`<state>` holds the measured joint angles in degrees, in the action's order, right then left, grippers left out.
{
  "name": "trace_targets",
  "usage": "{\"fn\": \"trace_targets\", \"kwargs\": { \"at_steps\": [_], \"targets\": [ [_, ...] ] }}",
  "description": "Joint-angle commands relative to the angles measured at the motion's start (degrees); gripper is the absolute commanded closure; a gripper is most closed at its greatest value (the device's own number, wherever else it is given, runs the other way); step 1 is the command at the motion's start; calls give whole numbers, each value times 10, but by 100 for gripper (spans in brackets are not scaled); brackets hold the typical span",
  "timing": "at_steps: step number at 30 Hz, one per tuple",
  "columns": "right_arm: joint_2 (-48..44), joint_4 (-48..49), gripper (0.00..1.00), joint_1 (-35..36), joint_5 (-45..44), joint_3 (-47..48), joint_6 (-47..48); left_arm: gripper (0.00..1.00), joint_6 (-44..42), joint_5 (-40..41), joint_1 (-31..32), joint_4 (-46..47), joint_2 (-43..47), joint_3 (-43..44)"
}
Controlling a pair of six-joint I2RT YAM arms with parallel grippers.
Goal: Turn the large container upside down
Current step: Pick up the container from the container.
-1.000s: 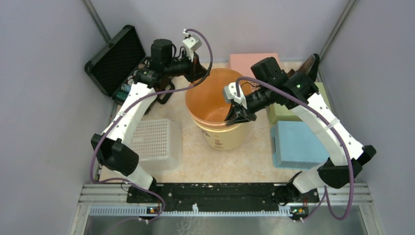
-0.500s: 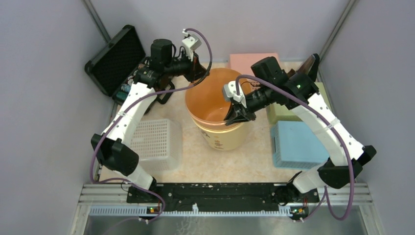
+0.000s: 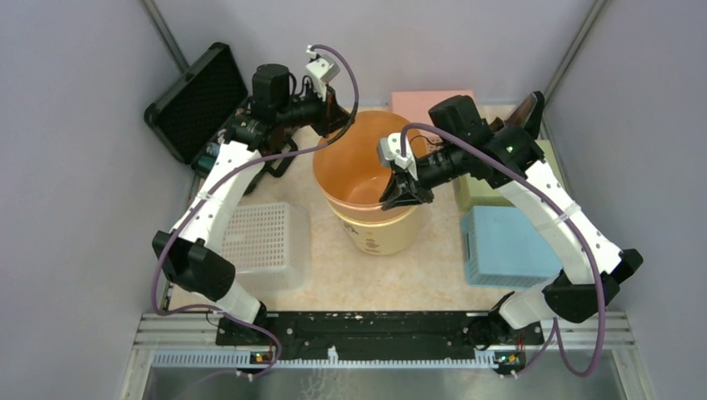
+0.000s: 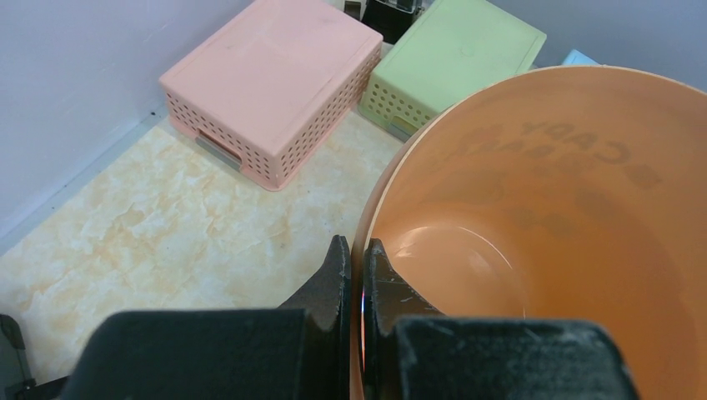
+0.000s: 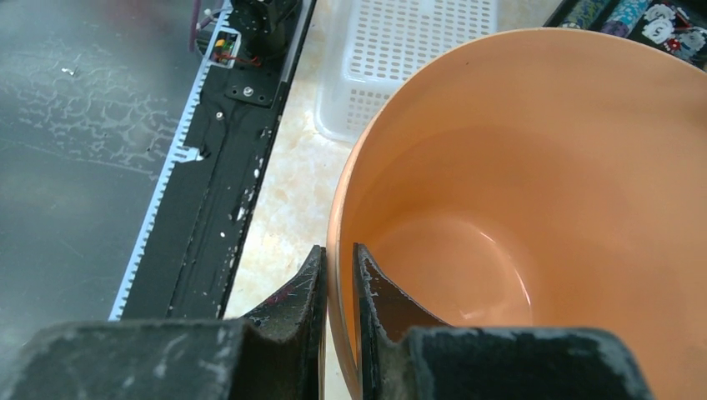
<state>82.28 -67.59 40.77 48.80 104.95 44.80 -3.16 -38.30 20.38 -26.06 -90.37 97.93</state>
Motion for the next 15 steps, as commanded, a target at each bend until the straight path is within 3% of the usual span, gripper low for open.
{"fn": "trace_targets", "kwargs": {
  "at_steps": [1,15],
  "targets": [
    [-17,144,100,-3,-62,0,-16,99,46,-24,5,29,48,39],
    [16,241,100,-2,-113,28,-70,100,38,-13,4,22,62,75]
  ]
}}
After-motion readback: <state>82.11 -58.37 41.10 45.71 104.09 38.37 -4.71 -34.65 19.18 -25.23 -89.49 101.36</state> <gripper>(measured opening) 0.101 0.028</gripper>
